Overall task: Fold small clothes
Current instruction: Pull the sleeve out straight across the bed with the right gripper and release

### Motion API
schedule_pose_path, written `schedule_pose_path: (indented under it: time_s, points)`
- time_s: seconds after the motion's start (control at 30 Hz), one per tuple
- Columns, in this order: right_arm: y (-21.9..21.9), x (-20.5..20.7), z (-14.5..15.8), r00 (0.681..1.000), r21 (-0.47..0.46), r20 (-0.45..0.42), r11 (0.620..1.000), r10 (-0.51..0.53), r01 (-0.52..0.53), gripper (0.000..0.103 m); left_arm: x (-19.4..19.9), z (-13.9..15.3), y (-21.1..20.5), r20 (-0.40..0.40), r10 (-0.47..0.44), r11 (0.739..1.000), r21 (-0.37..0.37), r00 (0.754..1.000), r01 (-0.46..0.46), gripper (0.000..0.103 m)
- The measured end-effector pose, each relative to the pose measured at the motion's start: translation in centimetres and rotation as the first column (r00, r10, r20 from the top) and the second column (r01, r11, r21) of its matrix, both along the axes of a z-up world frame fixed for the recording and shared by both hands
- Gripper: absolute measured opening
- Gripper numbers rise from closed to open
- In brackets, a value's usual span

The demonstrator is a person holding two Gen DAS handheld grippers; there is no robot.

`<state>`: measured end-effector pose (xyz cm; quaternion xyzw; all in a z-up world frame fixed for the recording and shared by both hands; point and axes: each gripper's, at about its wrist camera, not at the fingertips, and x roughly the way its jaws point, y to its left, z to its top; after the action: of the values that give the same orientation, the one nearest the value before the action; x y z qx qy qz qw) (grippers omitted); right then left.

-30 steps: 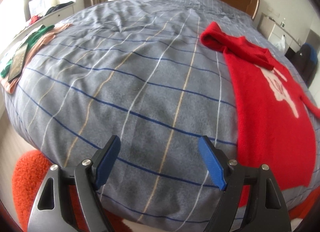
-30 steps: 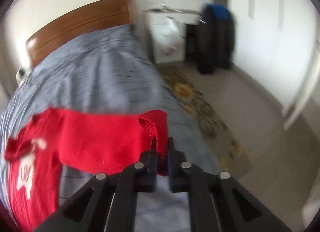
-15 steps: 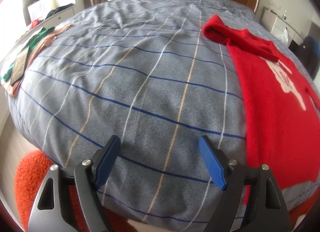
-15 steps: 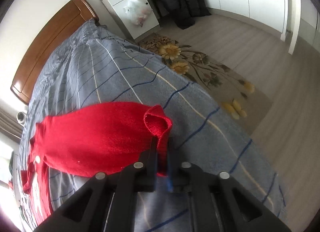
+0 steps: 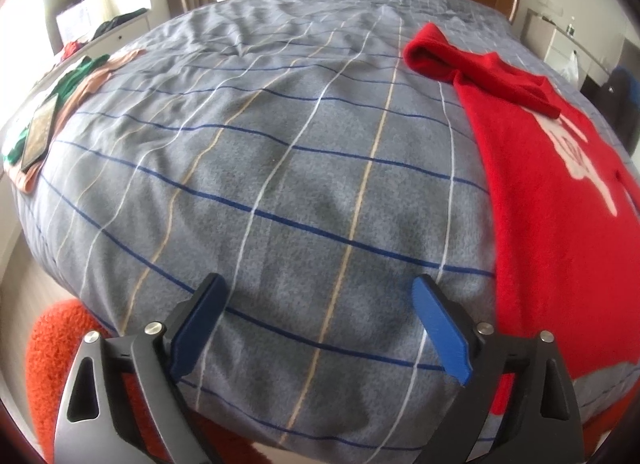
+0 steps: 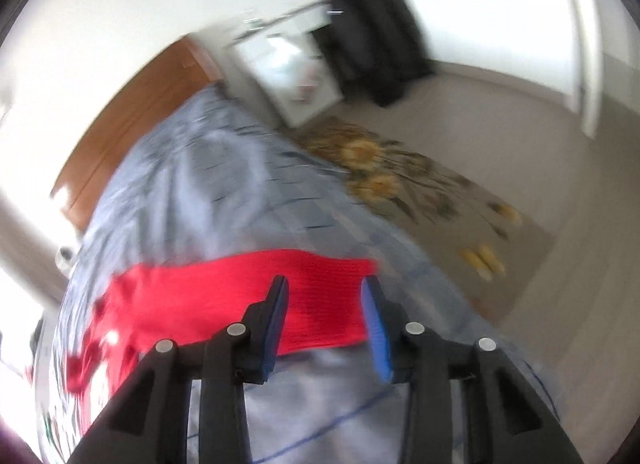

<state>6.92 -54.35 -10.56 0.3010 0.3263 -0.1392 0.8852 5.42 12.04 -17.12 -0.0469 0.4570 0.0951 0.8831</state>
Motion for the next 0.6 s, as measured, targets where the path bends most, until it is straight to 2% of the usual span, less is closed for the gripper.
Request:
schedule_pose_path:
  time_s: [0.1,0.17,0.23,0.37,0.53,0.6]
  points:
    - [1.8,1.9,-1.4,0.994,-0.059,-0.086,0.996,0.062,-0.067,0.039,0.0,-0.1,0.0,-0.007,-0.007,1.000,0.003,1.000,0.007,0.099]
    - [1.9,2.3,-3.2,0.990,-0.031,-0.124,0.997,0.065,-0.069,0.039,0.0,-0.4,0.1,-0.017,-0.011,1.000,0.003,1.000,0.011,0.102]
    - [1.6,1.6,-4.2,0.993,-0.015,-0.112,0.999,0.033,-0.035,0.040,0.0,-0.6,0.1,-0.015,-0.015,1.000,0.003,1.000,0.015,0.102]
    - [1.0,0.6,-4.3,0.996,0.024,-0.091,1.000,-0.013,0.016,0.040,0.1,-0.9,-0.2,-0.010,-0.009,1.000,0.026,1.000,0.009,0.103]
    - [1.8,-0.4,-3.2,0.991,-0.028,-0.128,0.999,-0.026,0.023,0.040,0.1,-1.1,0.1,-0.005,-0.016,1.000,0.007,1.000,0.016,0.103]
    - [2.7,-1.3,-2.5,0.991,-0.047,-0.127,0.998,-0.037,0.031,0.044,0.1,-1.2,0.4,-0.020,-0.041,0.999,-0.003,0.999,0.041,0.103]
